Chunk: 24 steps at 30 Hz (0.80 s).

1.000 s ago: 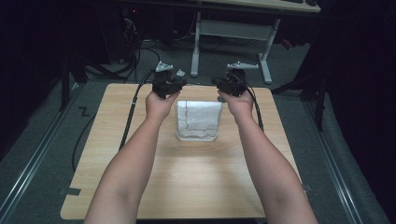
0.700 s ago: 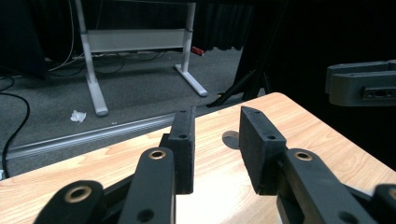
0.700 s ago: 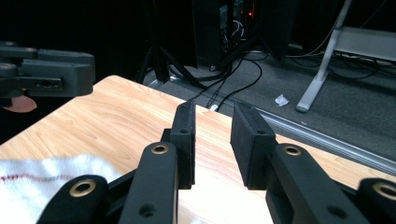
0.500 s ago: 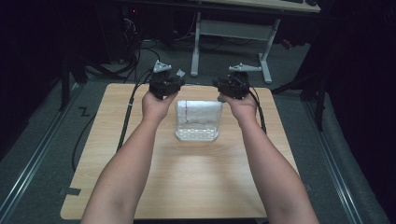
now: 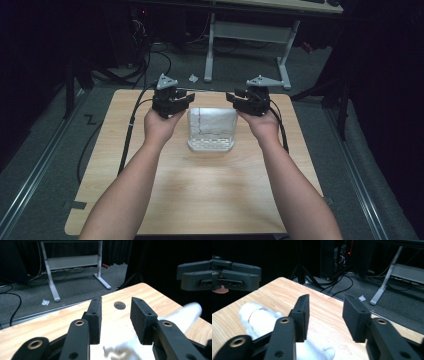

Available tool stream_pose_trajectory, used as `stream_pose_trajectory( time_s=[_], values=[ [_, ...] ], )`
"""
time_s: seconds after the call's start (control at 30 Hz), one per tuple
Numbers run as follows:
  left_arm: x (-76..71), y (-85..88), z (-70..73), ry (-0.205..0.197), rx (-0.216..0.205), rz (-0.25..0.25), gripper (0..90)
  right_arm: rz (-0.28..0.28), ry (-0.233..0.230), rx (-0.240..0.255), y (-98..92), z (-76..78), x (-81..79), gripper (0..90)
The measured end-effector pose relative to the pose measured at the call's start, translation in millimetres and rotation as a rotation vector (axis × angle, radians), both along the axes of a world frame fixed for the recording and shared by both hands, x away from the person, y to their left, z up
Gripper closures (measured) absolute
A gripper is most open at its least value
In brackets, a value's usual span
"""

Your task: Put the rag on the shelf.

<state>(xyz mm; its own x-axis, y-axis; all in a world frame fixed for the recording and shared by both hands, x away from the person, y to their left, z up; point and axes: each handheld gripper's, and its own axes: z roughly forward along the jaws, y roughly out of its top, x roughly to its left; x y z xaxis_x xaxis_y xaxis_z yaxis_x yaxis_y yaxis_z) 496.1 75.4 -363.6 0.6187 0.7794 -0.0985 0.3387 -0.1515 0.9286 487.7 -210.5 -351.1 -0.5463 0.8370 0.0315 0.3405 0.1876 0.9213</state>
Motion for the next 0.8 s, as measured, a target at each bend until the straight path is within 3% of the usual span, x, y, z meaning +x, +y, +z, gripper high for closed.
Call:
stream_pose_trajectory(
  time_s=[0.2,0.23,0.33,0.37,0.47,0.53,0.63,0.73,0.8],
  values=[
    [-30.3,10.7,-11.6,-0.044,0.018,-0.006,55.8,-0.005,-0.026,-0.015,-4.1,-5.5,-25.0,52.0],
    [-35.0,12.7,-13.7,-0.051,0.028,-0.005,53.7,0.004,-0.034,-0.014,-7.3,-8.1,-35.2,49.0],
    [-46.3,16.9,-21.5,-0.031,0.043,-0.019,50.2,0.005,-0.039,-0.030,-9.6,-11.2,-41.3,46.1],
    [-51.5,18.7,-25.5,-0.019,0.067,-0.026,47.9,0.008,-0.038,-0.039,-11.1,-13.1,-44.4,45.1],
    [-66.6,24.3,-37.0,-0.043,0.089,-0.030,45.3,0.014,-0.028,-0.040,-16.6,-21.4,-54.8,41.6],
    [-76.0,29.2,-46.6,-0.033,0.086,-0.039,43.1,0.010,-0.025,-0.057,-19.3,-27.7,-61.3,39.4],
    [-87.3,34.7,-63.3,-0.010,0.116,-0.052,41.2,0.019,-0.013,-0.076,-22.6,-38.3,-69.1,35.1],
    [-96.0,38.1,-81.6,0.039,0.143,-0.079,36.4,0.042,0.008,-0.086,-27.0,-56.8,-80.0,27.3],
    [-102.8,41.9,-94.7,0.077,0.126,-0.098,35.8,0.047,0.021,-0.092,-27.7,-61.5,-83.0,26.1]
  ],
)
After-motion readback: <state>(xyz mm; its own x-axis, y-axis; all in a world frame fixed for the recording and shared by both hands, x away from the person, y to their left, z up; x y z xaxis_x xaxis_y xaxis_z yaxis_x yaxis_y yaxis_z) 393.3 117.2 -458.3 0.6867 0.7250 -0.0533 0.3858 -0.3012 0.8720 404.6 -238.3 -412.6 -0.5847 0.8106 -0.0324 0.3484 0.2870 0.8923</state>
